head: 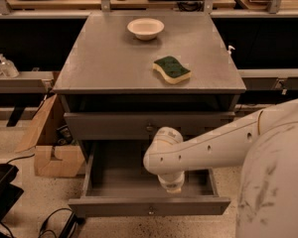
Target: Open middle drawer
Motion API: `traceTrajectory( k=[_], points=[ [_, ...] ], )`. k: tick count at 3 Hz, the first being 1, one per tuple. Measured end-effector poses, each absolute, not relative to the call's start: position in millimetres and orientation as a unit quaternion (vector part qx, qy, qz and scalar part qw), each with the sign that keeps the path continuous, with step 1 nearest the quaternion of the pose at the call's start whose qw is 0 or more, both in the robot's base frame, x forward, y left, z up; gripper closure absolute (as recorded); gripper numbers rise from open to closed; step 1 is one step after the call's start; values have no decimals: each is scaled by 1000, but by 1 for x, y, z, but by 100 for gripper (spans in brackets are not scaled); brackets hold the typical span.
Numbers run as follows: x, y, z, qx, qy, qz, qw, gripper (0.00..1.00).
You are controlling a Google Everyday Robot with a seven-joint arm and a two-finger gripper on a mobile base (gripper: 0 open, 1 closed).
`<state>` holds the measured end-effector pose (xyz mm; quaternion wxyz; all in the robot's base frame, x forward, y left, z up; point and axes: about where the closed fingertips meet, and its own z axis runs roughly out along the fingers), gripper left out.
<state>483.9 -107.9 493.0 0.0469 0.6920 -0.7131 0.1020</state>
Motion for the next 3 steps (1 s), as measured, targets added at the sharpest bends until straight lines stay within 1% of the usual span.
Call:
traceTrajectory(
  k=[1,2,3],
  points=[
    [515,-106,539,690,-708,146,44,100],
    [527,-119,552,677,-719,152,28,100],
    [522,-141,541,669,-730,137,-4,100]
  ],
)
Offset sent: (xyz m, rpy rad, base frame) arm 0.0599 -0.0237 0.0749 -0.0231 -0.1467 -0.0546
